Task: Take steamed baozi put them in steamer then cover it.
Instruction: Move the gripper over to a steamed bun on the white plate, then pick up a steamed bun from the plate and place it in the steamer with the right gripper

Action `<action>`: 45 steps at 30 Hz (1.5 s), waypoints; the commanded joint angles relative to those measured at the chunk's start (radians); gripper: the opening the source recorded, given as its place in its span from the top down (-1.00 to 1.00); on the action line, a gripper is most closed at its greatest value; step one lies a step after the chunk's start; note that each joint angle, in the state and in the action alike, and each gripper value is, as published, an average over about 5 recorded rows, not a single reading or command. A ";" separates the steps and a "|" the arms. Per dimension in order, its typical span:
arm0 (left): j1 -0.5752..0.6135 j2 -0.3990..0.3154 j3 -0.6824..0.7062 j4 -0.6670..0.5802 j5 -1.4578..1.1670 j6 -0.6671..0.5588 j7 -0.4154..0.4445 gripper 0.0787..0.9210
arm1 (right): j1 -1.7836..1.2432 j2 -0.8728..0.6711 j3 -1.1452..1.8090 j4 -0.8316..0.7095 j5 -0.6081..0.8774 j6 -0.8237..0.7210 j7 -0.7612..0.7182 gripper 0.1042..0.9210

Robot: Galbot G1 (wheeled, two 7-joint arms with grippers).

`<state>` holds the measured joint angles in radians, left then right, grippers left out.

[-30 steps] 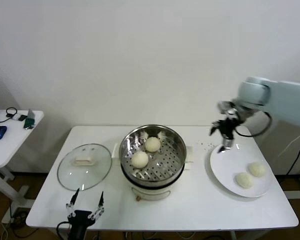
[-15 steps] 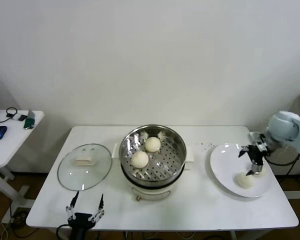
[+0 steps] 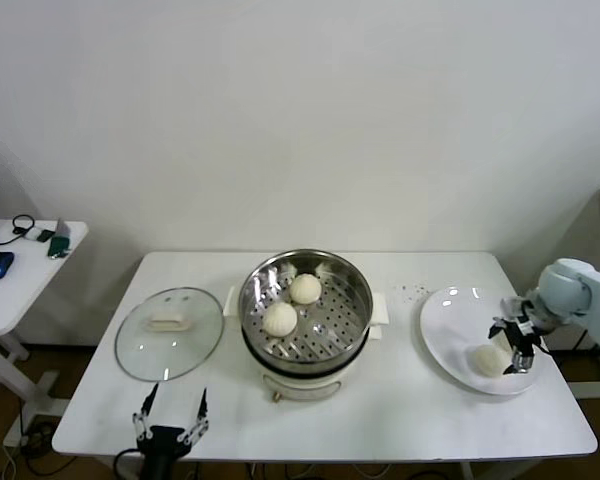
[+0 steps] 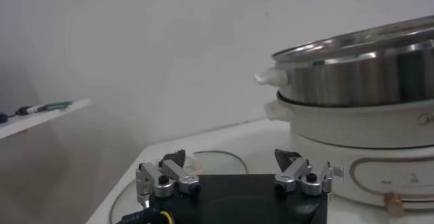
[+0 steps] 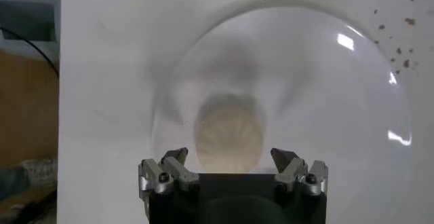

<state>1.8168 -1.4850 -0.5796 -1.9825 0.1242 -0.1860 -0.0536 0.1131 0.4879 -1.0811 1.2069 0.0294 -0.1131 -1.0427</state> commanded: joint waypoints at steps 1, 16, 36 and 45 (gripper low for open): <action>-0.001 -0.003 -0.002 0.008 0.001 0.000 -0.002 -0.77 | -0.109 0.034 0.093 -0.056 -0.061 0.009 0.007 -0.76; -0.016 -0.006 0.000 0.024 -0.001 0.005 -0.005 -0.77 | -0.099 0.084 0.089 -0.104 -0.067 0.026 -0.020 -0.76; -0.008 -0.003 0.001 0.020 0.000 0.005 0.001 -0.77 | 0.062 0.088 -0.008 -0.081 -0.032 0.077 -0.044 -0.51; -0.001 -0.008 0.014 0.019 0.006 0.006 -0.010 -0.77 | 0.544 0.196 -0.348 0.016 0.064 0.276 -0.096 -0.51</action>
<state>1.8127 -1.4895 -0.5715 -1.9625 0.1299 -0.1802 -0.0574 0.2750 0.6065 -1.1731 1.1600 0.0302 0.0208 -1.1087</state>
